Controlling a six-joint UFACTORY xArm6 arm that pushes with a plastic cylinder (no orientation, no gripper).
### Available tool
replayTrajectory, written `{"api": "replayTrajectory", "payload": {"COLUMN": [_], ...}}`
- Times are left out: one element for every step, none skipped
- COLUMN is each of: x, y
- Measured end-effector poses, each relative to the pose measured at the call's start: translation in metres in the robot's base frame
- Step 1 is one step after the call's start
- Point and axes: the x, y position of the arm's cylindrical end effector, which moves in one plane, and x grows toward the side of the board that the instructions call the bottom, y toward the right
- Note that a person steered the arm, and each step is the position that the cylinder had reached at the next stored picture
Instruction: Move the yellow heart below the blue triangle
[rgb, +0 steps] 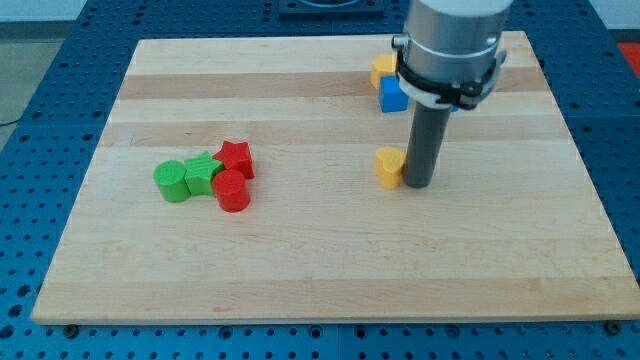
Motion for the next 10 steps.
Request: {"api": "replayTrajectory", "payload": {"x": [0.004,0.025,0.027,0.011,0.002,0.005,0.000,0.035,-0.003,-0.016], "y": [-0.009,-0.045,-0.079,-0.096,-0.047,0.011,-0.006,-0.063,-0.067,-0.027]}}
